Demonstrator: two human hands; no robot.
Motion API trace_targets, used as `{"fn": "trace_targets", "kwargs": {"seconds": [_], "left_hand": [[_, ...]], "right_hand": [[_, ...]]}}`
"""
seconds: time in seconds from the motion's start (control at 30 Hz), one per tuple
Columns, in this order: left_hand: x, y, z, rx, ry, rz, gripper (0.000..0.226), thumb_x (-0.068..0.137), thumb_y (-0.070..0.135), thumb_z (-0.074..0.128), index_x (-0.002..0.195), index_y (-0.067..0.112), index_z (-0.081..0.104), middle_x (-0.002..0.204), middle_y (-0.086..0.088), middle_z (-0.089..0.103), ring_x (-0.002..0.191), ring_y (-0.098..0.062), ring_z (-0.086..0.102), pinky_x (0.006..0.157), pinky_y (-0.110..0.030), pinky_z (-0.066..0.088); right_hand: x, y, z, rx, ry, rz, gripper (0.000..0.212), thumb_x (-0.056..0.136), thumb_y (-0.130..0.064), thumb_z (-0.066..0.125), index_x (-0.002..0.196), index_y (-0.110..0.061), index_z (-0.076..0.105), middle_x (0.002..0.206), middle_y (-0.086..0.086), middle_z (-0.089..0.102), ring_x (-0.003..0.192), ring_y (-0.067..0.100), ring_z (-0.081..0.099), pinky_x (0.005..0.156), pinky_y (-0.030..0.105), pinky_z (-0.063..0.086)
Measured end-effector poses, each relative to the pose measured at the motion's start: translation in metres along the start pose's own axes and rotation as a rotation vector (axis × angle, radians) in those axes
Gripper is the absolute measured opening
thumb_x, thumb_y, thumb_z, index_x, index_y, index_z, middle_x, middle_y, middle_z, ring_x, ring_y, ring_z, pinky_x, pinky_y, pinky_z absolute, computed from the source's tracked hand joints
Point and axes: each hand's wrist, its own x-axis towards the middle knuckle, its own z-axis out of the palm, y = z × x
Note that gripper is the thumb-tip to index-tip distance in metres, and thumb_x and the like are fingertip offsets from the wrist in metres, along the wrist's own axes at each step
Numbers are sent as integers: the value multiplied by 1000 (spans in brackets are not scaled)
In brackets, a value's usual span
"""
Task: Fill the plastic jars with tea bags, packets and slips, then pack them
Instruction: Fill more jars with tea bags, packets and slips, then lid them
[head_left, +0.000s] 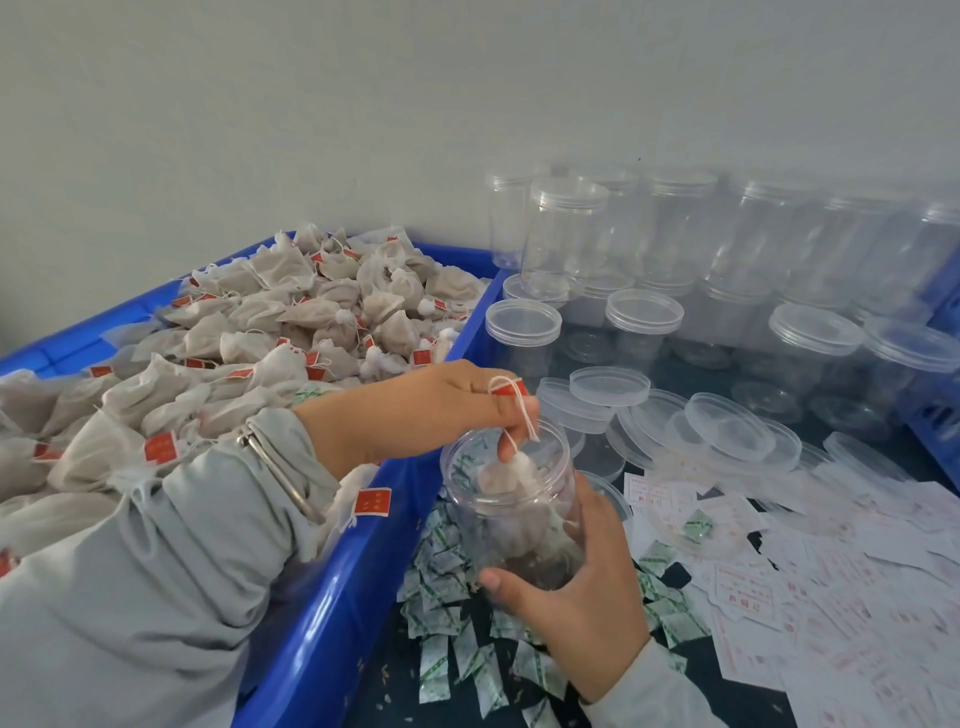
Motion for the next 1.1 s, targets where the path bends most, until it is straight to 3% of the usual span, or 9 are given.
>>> {"fn": "trace_targets", "kwargs": {"seconds": [0.1, 0.17, 0.27, 0.33, 0.43, 0.6, 0.8, 0.9, 1.1], "left_hand": [[-1, 3, -2, -76, 12, 31, 53, 88, 44, 45, 93, -6, 62, 69, 17, 61, 73, 2, 58, 94, -30, 39], [-2, 5, -2, -95, 9, 26, 50, 89, 40, 46, 95, -7, 62, 73, 19, 61, 74, 5, 59, 95, -29, 38], [0, 1, 0, -56, -2, -23, 28, 93, 34, 53, 97, 8, 63, 75, 15, 64, 75, 2, 61, 98, -33, 43], [2, -5, 0, 121, 7, -56, 13, 88, 35, 59, 84, 24, 64, 86, 14, 64, 82, -1, 59, 90, -20, 44], [4, -11, -3, 429, 79, -49, 27, 82, 45, 64, 57, 37, 56, 100, 19, 49, 93, 1, 47, 76, -9, 35], [4, -27, -24, 422, 312, -166, 24, 76, 53, 66, 69, 31, 62, 91, 15, 55, 79, 4, 51, 64, -12, 33], [1, -71, -61, 381, 669, -394, 20, 86, 31, 61, 74, 14, 61, 70, 3, 57, 66, -15, 53, 57, -25, 37], [0, -89, -60, 533, 534, -551, 16, 89, 26, 55, 88, 12, 64, 83, -1, 61, 81, -20, 57, 64, -28, 40], [1, -87, -39, 768, 129, -695, 35, 88, 24, 59, 121, 13, 59, 116, -6, 63, 103, -21, 58, 82, -27, 44]], "right_hand": [[0, 0, 1, -22, 2, 5, 107, 41, -62, 79, 136, -40, 36, 122, -18, 45, 121, 8, 45, 100, 41, 45], [0, -1, 1, -32, -5, 3, 106, 42, -62, 79, 137, -40, 36, 121, -19, 45, 120, 10, 46, 99, 42, 46], [0, -1, 1, -13, 18, 0, 107, 41, -61, 79, 136, -35, 39, 117, -24, 45, 117, 8, 48, 98, 40, 46], [1, 0, 0, -1, 32, 22, 105, 40, -61, 77, 135, -38, 40, 114, -28, 45, 113, -1, 46, 96, 35, 47], [2, 0, -2, -14, 37, 51, 106, 40, -63, 75, 136, -37, 40, 117, -21, 46, 111, -3, 45, 96, 34, 47], [1, 0, -3, -7, 13, 48, 109, 40, -65, 76, 138, -38, 37, 121, -23, 44, 115, -8, 41, 96, 22, 42], [-1, -2, -3, -8, -7, 4, 105, 40, -65, 76, 135, -43, 37, 115, -31, 42, 111, -14, 41, 83, 3, 39], [-1, -2, -3, 2, -4, -13, 107, 40, -63, 77, 137, -39, 38, 117, -28, 43, 110, -14, 42, 83, -1, 37], [-1, -3, -5, -8, -20, -5, 108, 39, -65, 76, 136, -42, 36, 116, -31, 41, 110, -13, 42, 88, 9, 41]]}}
